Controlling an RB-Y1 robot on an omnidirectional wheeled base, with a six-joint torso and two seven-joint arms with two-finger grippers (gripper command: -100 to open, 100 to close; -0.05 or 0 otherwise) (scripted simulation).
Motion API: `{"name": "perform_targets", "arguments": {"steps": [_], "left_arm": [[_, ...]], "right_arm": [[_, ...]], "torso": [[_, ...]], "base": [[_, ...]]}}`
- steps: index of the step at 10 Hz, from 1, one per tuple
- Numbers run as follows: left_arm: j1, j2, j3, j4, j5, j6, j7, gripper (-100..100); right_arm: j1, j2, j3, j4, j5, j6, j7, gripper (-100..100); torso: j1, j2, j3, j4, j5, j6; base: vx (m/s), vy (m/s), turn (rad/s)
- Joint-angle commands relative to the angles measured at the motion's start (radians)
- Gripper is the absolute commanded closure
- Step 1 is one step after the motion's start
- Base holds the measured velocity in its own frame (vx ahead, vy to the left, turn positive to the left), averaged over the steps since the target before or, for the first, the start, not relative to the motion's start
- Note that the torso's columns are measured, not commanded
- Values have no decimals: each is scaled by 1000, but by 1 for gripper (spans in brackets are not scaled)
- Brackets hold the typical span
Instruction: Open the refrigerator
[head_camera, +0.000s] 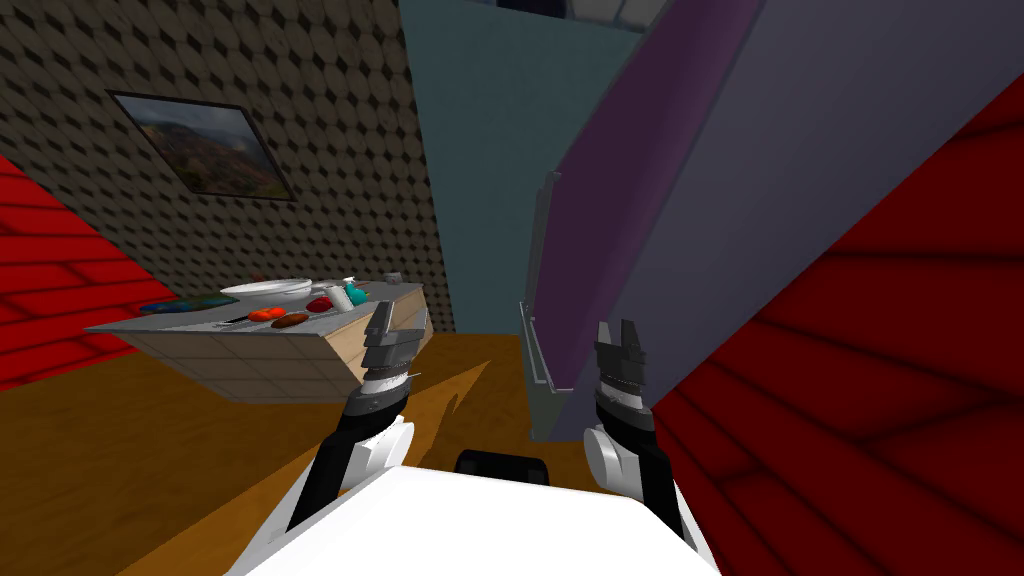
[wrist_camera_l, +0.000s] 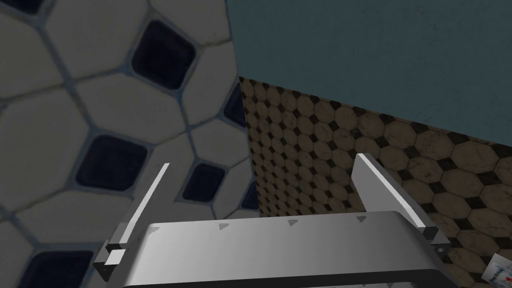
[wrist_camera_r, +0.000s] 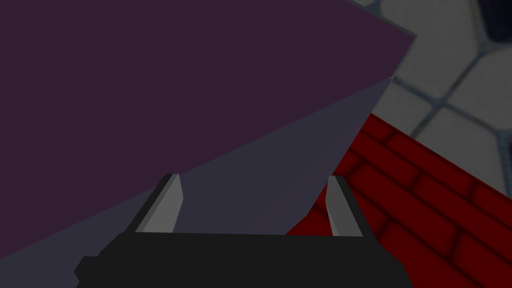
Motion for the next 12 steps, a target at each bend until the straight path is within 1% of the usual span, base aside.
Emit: {"name": "perform_targets", "arguments": {"steps": [1, 3, 9, 10, 11, 12], "left_arm": [[0, 0, 0, 0, 0, 0, 0, 0], [0, 0, 0, 0, 0, 0, 0, 0], [0, 0, 0, 0, 0, 0, 0, 0], [0, 0, 0, 0, 0, 0, 0, 0], [0, 0, 0, 0, 0, 0, 0, 0], [0, 0, 0, 0, 0, 0, 0, 0]], "right_arm": [[0, 0, 0, 0, 0, 0, 0, 0], [0, 0, 0, 0, 0, 0, 0, 0], [0, 0, 0, 0, 0, 0, 0, 0], [0, -36, -3, 3, 12, 6, 7, -100], [-1, -61, -6, 6, 25, 13, 13, -100], [-1, -85, -11, 9, 41, 21, 22, -100]], "torso": [[0, 40, -82, 41, 0, 0], [0, 175, -351, 176, 0, 0], [0, 618, -1234, 617, 0, 0], [0, 691, -1382, 691, 0, 0], [0, 725, -1451, 724, 0, 0], [0, 734, -1471, 734, 0, 0]], "base": [[0, 0, 0], [0, 0, 0], [0, 0, 0], [11, 5, 31], [18, 9, 48], [29, 12, 46]]}}
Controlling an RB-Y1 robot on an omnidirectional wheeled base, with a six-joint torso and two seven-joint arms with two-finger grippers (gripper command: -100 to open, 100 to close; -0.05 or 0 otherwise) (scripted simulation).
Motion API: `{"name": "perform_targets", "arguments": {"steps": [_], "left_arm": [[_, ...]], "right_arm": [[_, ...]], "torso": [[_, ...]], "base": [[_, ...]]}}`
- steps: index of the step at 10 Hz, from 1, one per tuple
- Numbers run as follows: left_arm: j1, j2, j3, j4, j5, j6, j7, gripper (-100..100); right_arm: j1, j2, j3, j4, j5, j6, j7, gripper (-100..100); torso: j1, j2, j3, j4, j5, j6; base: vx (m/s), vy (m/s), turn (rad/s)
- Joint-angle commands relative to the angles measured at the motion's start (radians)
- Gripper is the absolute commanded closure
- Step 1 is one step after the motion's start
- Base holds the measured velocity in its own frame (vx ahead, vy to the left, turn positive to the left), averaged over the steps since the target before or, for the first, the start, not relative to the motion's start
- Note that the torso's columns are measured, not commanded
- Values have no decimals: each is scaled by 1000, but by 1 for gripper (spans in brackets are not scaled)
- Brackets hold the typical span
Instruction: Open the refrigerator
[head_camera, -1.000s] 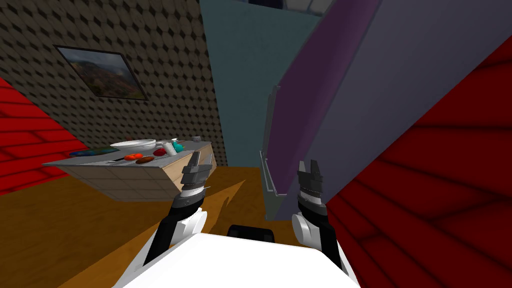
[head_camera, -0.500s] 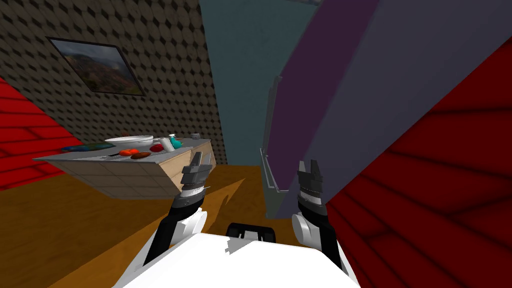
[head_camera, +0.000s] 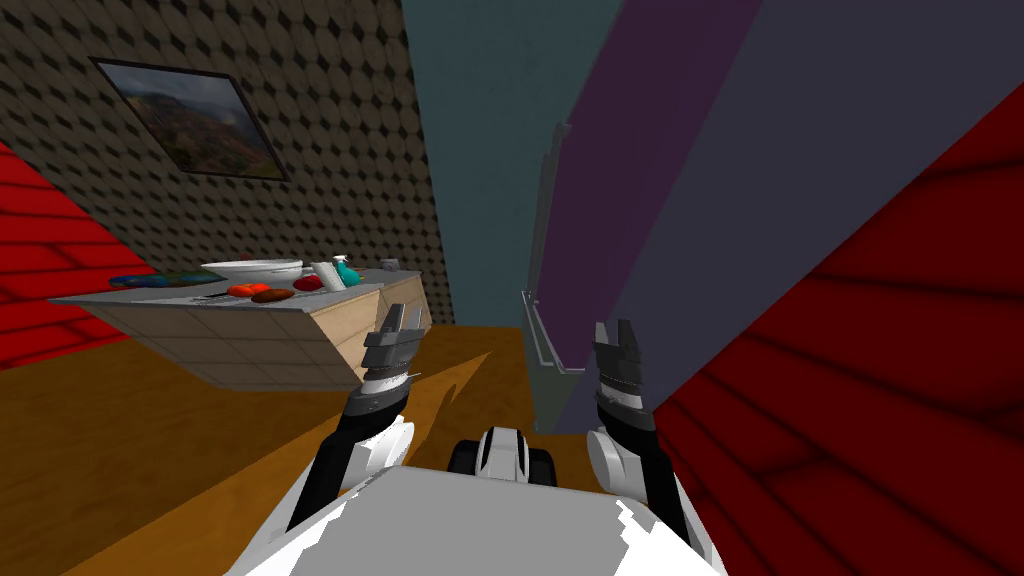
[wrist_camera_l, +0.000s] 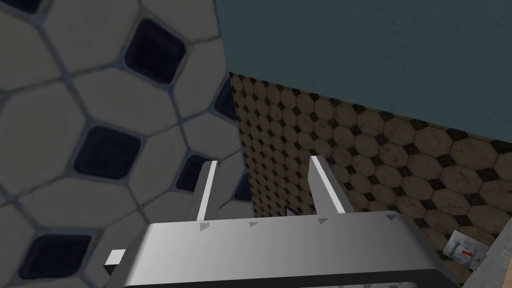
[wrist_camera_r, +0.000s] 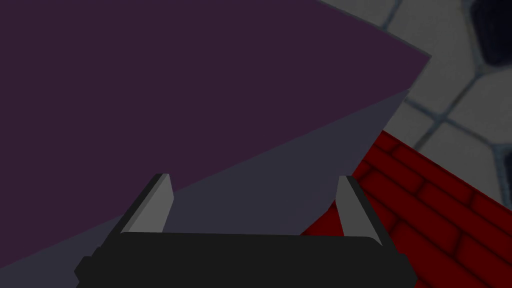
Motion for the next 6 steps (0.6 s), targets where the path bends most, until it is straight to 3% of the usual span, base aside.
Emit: {"name": "perform_targets", "arguments": {"steps": [1, 6], "left_arm": [[0, 0, 0, 0, 0, 0, 0, 0], [0, 0, 0, 0, 0, 0, 0, 0]], "right_arm": [[-2, -64, -14, 12, 42, 22, 23, -100], [-5, -131, -50, 41, 179, 94, 100, -100]], "torso": [[0, 2, -5, 3, 0, 0], [0, -1, -8, 2, 0, -3]], "base": [[35, 15, 63], [51, 16, 77]]}}
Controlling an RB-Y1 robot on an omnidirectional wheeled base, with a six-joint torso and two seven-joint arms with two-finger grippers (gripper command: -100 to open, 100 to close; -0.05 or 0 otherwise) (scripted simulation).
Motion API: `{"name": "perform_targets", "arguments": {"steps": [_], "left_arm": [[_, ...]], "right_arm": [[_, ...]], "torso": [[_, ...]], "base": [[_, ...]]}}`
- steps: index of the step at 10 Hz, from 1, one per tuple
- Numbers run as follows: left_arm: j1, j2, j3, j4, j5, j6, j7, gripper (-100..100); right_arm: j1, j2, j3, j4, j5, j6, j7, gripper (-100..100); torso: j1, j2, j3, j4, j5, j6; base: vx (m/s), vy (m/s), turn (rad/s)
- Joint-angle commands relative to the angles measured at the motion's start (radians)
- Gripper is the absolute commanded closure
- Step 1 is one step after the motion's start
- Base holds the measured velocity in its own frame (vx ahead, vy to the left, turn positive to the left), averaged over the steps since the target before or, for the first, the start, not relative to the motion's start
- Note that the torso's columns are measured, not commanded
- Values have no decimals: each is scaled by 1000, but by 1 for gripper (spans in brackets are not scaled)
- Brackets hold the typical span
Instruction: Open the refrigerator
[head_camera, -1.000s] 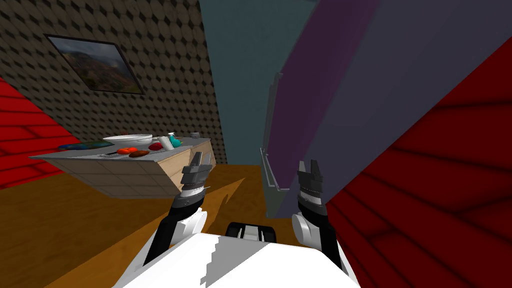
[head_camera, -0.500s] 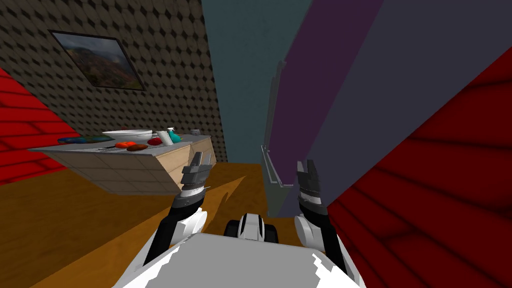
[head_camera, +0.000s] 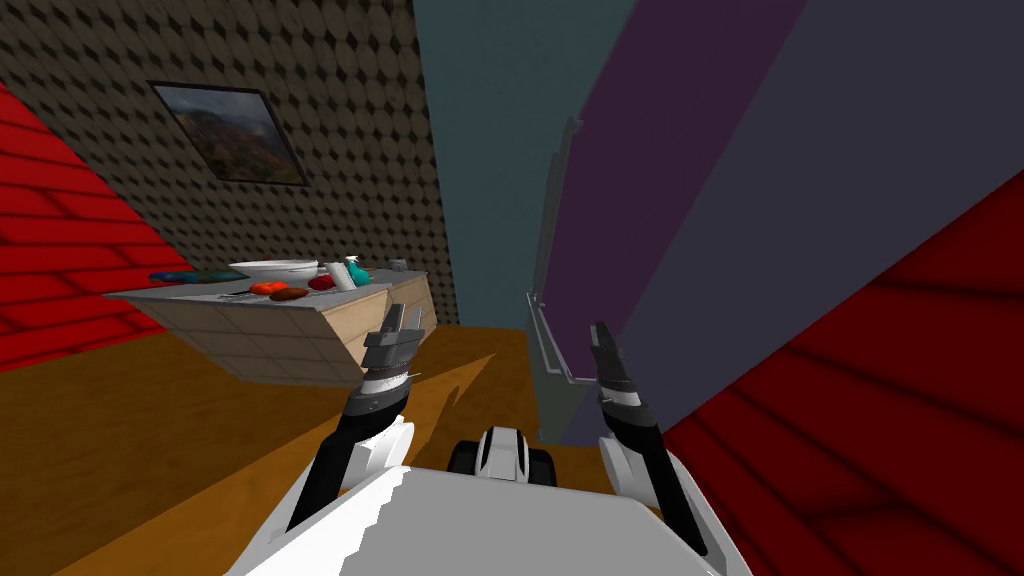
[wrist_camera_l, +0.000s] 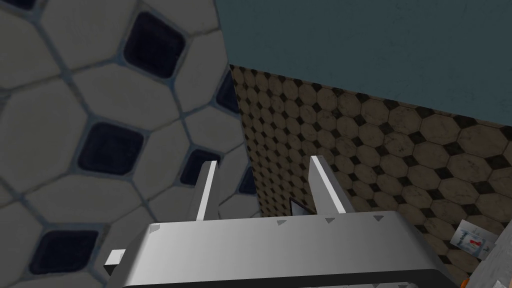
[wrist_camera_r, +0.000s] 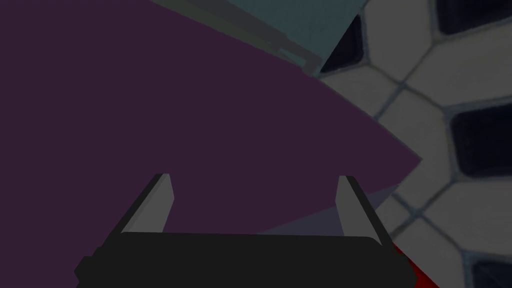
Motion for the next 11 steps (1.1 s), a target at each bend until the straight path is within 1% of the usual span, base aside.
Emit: {"name": "perform_targets", "arguments": {"steps": [1, 2, 4, 5, 7, 8, 9, 10, 11], "left_arm": [[0, 0, 0, 0, 0, 0, 0, 0], [0, 0, 0, 0, 0, 0, 0, 0], [0, 0, 0, 0, 0, 0, 0, 0], [0, 0, 0, 0, 0, 0, 0, 0], [0, 0, 0, 0, 0, 0, 0, 0], [0, 0, 0, 0, 0, 0, 0, 0], [0, 0, 0, 0, 0, 0, 0, 0], [0, 0, 0, 0, 0, 0, 0, 0], [0, 0, 0, 0, 0, 0, 0, 0]], "right_arm": [[-4, -22, -20, 23, 80, 47, 50, -100], [-4, -22, -20, 23, 88, 47, 50, -100], [-5, -30, -40, 38, 154, 85, 91, -100], [-5, -30, -40, 38, 162, 85, 91, -100], [-7, -33, -60, 54, 233, 127, 135, -100], [-7, -33, -60, 54, 243, 127, 135, -100], [-8, -34, -71, 64, 280, 149, 158, -100], [-8, -34, -71, 64, 285, 149, 158, -100], [-9, -35, -82, 74, 323, 172, 182, -100]], "torso": [[1, -6, -4, -3, 0, -2], [1, -13, -8, -6, -1, -4], [3, -22, -15, -9, 0, -8], [3, -29, -19, -11, 0, -11], [2, -35, -22, -15, -2, -13], [3, -43, -28, -16, -1, -17], [5, -47, -32, -18, -1, -17], [4, -51, -34, -20, -2, -21], [2, -54, -35, -21, -3, -20]], "base": [[45, 11, 109], [31, 3, 59], [36, 24, 78], [21, 11, 50], [46, 6, 99], [46, 31, 53], [27, 24, 84], [28, -12, 32], [66, 11, 214]]}}
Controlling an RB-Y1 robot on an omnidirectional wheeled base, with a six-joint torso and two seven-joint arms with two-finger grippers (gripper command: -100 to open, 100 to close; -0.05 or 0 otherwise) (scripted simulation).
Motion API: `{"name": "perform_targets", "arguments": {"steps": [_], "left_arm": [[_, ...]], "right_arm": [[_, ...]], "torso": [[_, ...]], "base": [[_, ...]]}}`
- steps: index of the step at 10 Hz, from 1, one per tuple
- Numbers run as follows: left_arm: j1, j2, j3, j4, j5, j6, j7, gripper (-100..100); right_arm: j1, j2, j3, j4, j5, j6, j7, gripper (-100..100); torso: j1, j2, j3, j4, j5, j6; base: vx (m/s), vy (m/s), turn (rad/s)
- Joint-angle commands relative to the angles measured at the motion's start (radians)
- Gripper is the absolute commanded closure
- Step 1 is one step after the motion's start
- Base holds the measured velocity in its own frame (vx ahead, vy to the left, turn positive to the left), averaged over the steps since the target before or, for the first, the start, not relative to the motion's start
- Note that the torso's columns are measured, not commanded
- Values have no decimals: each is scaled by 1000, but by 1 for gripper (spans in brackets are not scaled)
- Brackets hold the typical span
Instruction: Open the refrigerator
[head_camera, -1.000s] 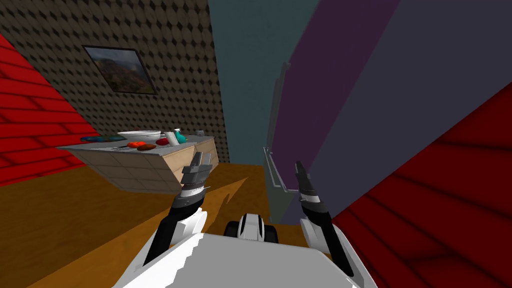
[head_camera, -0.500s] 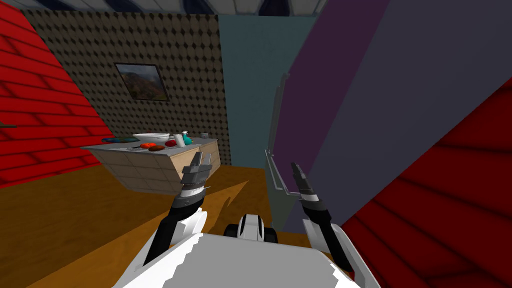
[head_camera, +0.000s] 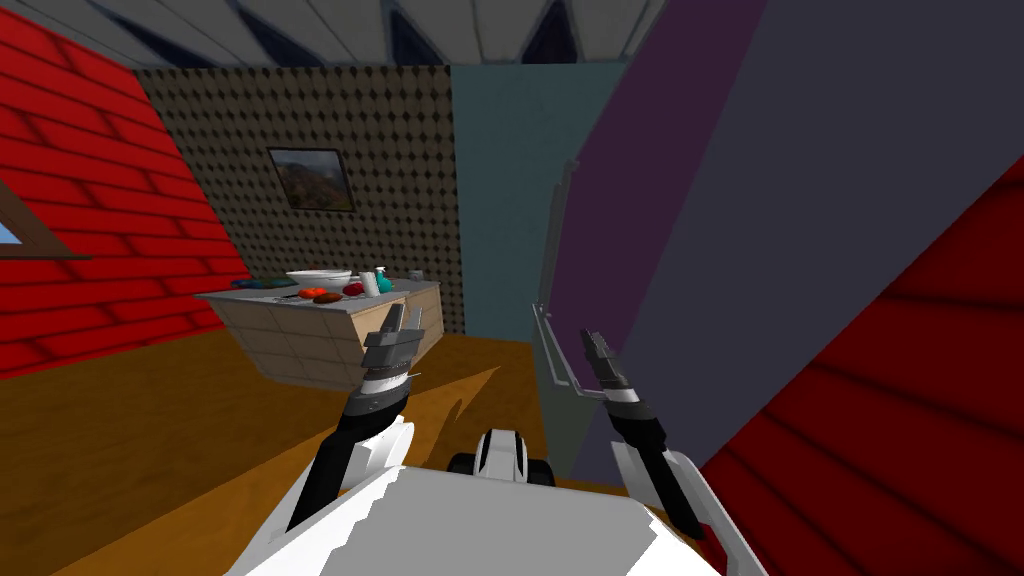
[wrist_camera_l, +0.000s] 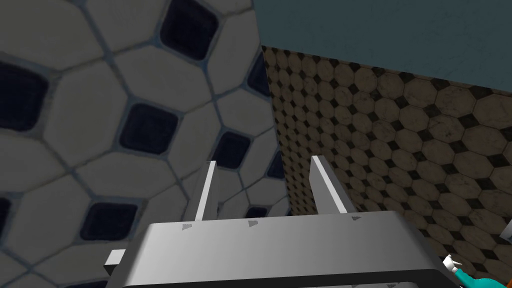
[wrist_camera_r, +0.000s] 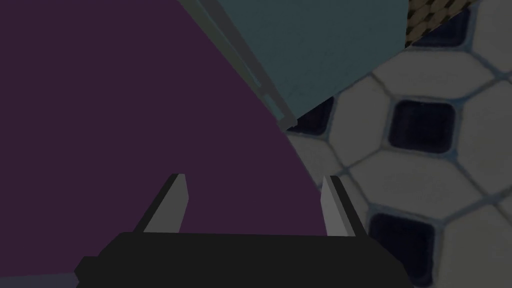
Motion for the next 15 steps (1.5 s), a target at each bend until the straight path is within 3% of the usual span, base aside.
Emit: {"name": "perform_targets", "arguments": {"steps": [1, 3, 5, 11, 15], "left_arm": [[0, 0, 0, 0, 0, 0, 0, 0], [0, 0, 0, 0, 0, 0, 0, 0], [1, 0, 0, 0, 0, 0, 0, 0], [0, 0, 0, 0, 0, 0, 0, 0], [0, 0, 0, 0, 0, 0, 0, 0]], "right_arm": [[-11, 1, -11, 41, 80, 63, 51, -100], [-12, 1, -23, 52, 132, 87, 76, -100], [-14, 1, -34, 64, 182, 112, 101, -100], [-19, -1, -69, 103, 328, 188, 178, -100], [-26, -6, -103, 145, 454, 264, 253, -100]], "torso": [[-3, 8, 5, 5, 0, 10], [-14, 6, 4, 6, -3, 7], [-8, 48, 32, 20, 1, 23], [-4, 56, 37, 22, 2, 24], [-9, 48, 31, 21, 2, 20]], "base": [[96, 27, 81], [91, 38, 144], [118, -13, 107], [52, 2, 96], [57, 10, 106]]}}
